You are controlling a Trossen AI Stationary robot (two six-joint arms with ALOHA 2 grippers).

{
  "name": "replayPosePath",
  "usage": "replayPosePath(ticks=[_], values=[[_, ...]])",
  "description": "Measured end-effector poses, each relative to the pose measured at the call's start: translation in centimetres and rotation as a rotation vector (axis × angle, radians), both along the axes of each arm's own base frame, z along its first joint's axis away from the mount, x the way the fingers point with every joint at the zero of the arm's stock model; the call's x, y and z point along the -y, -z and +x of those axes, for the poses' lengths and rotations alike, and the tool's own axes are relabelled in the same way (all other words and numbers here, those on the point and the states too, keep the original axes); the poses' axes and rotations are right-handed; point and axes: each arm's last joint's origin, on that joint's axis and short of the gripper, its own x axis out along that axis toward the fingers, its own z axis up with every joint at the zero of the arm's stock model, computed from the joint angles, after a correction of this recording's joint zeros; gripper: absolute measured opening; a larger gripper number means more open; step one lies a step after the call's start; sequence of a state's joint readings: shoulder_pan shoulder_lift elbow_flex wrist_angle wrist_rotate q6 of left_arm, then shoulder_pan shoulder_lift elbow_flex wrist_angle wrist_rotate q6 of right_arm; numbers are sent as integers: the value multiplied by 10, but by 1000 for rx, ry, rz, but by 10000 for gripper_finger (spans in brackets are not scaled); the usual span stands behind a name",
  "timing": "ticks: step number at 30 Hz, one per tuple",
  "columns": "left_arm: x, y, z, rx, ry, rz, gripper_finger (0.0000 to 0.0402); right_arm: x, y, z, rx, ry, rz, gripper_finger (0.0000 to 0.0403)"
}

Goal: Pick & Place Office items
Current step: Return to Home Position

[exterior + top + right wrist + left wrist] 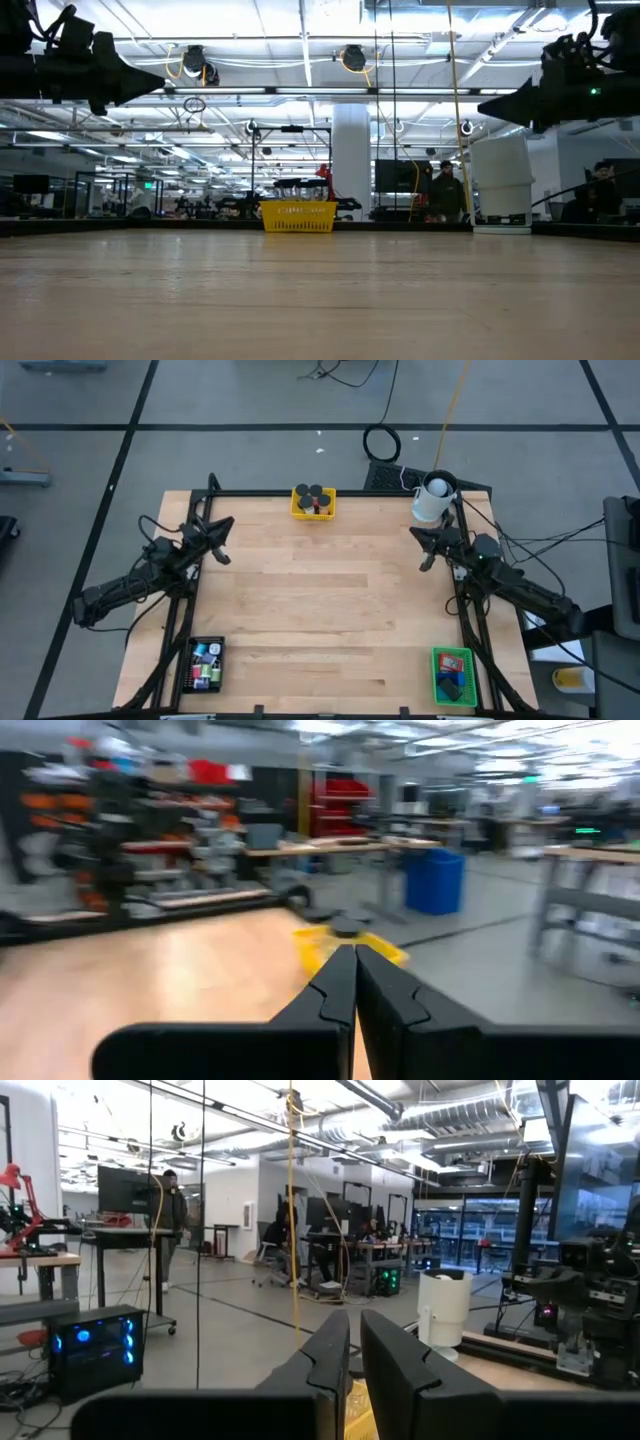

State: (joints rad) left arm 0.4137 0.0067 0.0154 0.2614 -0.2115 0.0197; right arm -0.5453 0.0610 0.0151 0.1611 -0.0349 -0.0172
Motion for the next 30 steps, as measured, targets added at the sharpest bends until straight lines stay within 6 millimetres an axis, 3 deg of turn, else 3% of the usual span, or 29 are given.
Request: replayPosePath(ticks=[6, 13, 20, 30], values=[[0, 0, 0, 0, 0, 1, 35, -4, -9, -1, 67, -167, -85, 0], [0, 0, 0, 0, 0, 1, 35, -4, -16, -3, 123, -134, -130, 0], [0, 0, 0, 0, 0, 1, 35, -4, -15, -3, 174, -168, 1, 6], [0, 0, 0, 0, 0, 2, 35, -4, -15, -3, 177, -170, 10, 8]])
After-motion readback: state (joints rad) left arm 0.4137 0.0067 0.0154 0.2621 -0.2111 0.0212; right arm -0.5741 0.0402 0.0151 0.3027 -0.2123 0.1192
